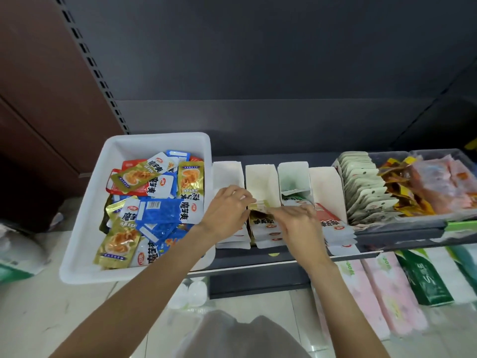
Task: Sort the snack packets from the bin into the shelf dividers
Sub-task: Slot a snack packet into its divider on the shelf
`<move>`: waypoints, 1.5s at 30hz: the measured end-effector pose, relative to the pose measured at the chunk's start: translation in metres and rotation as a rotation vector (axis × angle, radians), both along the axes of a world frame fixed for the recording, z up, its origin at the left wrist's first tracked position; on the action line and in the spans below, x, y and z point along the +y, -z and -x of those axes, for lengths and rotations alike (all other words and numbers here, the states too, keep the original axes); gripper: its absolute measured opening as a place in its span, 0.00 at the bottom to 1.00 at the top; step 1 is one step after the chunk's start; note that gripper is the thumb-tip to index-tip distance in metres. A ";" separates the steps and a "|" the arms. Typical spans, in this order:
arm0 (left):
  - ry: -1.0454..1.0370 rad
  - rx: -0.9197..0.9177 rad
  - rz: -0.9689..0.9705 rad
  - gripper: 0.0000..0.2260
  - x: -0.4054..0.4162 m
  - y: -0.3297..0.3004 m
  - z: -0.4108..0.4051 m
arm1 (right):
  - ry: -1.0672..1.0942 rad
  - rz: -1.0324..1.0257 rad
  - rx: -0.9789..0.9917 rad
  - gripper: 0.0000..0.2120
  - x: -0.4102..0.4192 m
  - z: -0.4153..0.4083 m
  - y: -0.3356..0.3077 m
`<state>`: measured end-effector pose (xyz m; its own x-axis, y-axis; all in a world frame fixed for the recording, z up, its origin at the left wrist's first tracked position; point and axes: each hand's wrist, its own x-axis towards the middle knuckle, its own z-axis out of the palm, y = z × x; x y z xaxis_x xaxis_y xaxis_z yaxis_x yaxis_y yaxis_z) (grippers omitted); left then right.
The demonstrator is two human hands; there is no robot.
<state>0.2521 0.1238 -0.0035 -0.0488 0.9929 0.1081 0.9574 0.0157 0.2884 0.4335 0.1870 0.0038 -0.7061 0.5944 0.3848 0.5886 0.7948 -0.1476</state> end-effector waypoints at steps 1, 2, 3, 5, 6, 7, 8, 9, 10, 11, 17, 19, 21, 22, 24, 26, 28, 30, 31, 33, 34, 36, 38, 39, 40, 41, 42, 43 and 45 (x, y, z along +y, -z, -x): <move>0.012 -0.008 -0.002 0.17 0.000 0.000 0.001 | -0.024 -0.017 -0.084 0.20 -0.001 0.003 0.007; 0.024 -0.023 0.002 0.17 -0.001 0.000 0.002 | -0.042 -0.028 -0.146 0.19 -0.001 0.006 0.012; 0.034 -0.044 0.005 0.17 -0.002 -0.001 0.004 | -0.055 -0.028 -0.184 0.17 -0.003 0.007 0.014; 0.029 -0.104 -0.017 0.17 -0.007 -0.003 0.008 | -0.065 0.004 -0.199 0.15 -0.005 0.007 0.014; 0.007 -0.137 -0.059 0.15 -0.012 -0.005 0.009 | -0.067 0.037 -0.181 0.16 -0.006 0.007 0.011; -0.030 -0.161 -0.118 0.14 -0.018 -0.007 0.011 | -0.075 0.085 -0.154 0.18 -0.008 0.008 0.007; -0.084 -0.175 -0.180 0.12 -0.027 -0.010 0.014 | -0.092 0.147 -0.119 0.19 -0.012 0.013 -0.001; -0.150 -0.189 -0.231 0.10 -0.036 -0.012 0.018 | -0.115 0.224 -0.079 0.19 -0.016 0.019 -0.010; -0.222 -0.207 -0.260 0.08 -0.047 -0.013 0.025 | -0.146 0.299 -0.034 0.19 -0.021 0.029 -0.019; -0.294 -0.223 -0.276 0.08 -0.059 -0.012 0.034 | -0.184 0.356 0.009 0.18 -0.026 0.040 -0.027; -0.693 -0.166 0.026 0.17 -0.132 0.008 0.108 | -0.425 0.570 -0.022 0.16 -0.069 0.131 -0.036; -0.744 -0.100 0.231 0.25 -0.145 0.013 0.123 | -0.463 0.543 -0.144 0.17 -0.077 0.161 -0.021; -0.756 -0.057 0.361 0.31 -0.151 0.013 0.131 | -0.499 0.494 -0.306 0.20 -0.083 0.188 -0.004; -0.753 -0.030 0.398 0.34 -0.151 0.013 0.133 | -0.512 0.474 -0.391 0.22 -0.085 0.198 0.004; -0.760 0.007 0.449 0.37 -0.149 0.011 0.136 | -0.505 0.470 -0.542 0.26 -0.088 0.213 0.018; -0.797 -0.017 0.454 0.39 -0.148 0.008 0.138 | -0.462 0.465 -0.611 0.28 -0.090 0.220 0.025; -0.819 -0.059 0.417 0.40 -0.149 0.006 0.140 | -0.418 0.434 -0.612 0.28 -0.091 0.223 0.028; -0.826 -0.126 0.356 0.39 -0.152 0.002 0.143 | -0.390 0.408 -0.616 0.27 -0.090 0.224 0.030; -0.829 -0.154 0.322 0.38 -0.154 -0.002 0.146 | -0.380 0.409 -0.625 0.27 -0.089 0.224 0.031; -0.856 -0.190 0.238 0.34 -0.160 -0.012 0.152 | -0.372 0.458 -0.615 0.27 -0.087 0.225 0.031; -0.870 -0.215 0.173 0.32 -0.164 -0.017 0.156 | -0.366 0.529 -0.554 0.27 -0.087 0.225 0.028; -0.849 -0.317 0.018 0.29 -0.169 -0.029 0.159 | -0.308 0.803 -0.257 0.25 -0.088 0.225 0.013; -0.786 -0.539 -0.126 0.27 -0.170 -0.041 0.156 | -0.207 1.164 0.120 0.24 -0.088 0.222 -0.012; -0.750 -0.682 -0.176 0.26 -0.168 -0.045 0.153 | -0.178 1.295 0.264 0.25 -0.087 0.218 -0.025; -0.708 -0.820 -0.201 0.25 -0.166 -0.049 0.150 | -0.167 1.366 0.366 0.26 -0.085 0.212 -0.036; -0.656 -0.913 -0.195 0.22 -0.162 -0.052 0.145 | -0.169 1.391 0.444 0.27 -0.082 0.204 -0.046; -0.596 -0.945 -0.164 0.19 -0.158 -0.055 0.139 | -0.177 1.380 0.502 0.27 -0.079 0.194 -0.056; -0.521 -0.945 -0.130 0.16 -0.153 -0.060 0.132 | -0.182 1.346 0.536 0.25 -0.074 0.184 -0.066; -0.363 -0.945 -0.082 0.11 -0.140 -0.069 0.115 | -0.202 1.213 0.497 0.19 -0.061 0.157 -0.083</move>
